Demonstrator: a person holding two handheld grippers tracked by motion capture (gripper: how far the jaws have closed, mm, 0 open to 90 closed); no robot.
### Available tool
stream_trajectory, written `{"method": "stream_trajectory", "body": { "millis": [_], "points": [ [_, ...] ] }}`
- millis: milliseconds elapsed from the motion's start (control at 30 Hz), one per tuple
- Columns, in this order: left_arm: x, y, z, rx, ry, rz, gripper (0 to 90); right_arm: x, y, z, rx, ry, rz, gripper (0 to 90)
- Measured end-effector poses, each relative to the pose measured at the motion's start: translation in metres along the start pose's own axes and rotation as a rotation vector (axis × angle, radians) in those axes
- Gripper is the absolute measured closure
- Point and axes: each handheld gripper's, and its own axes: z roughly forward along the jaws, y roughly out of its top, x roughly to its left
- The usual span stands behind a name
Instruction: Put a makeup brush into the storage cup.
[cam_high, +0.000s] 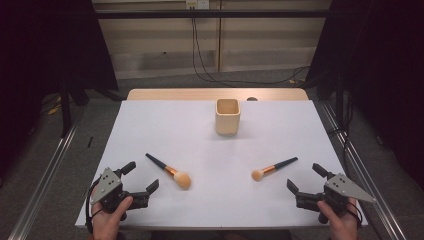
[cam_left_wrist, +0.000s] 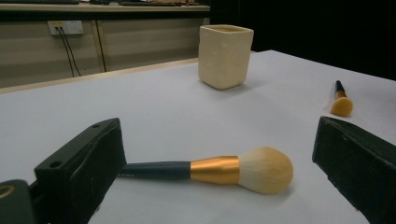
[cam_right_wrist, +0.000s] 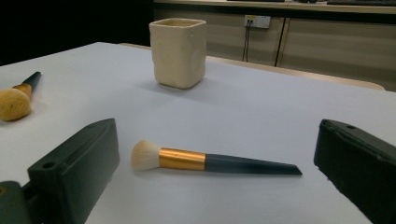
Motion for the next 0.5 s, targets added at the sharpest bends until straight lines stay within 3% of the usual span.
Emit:
{"method": "stream_trajectory", "body": {
  "millis": [500],
  "points": [
    [-0.0012,0.0023,-0.0022,0.004,-0.006,0.010,2.3,0.0018,0.0006,0.0019,0.011,0.014,-0.005,0.0]
  ]
}}
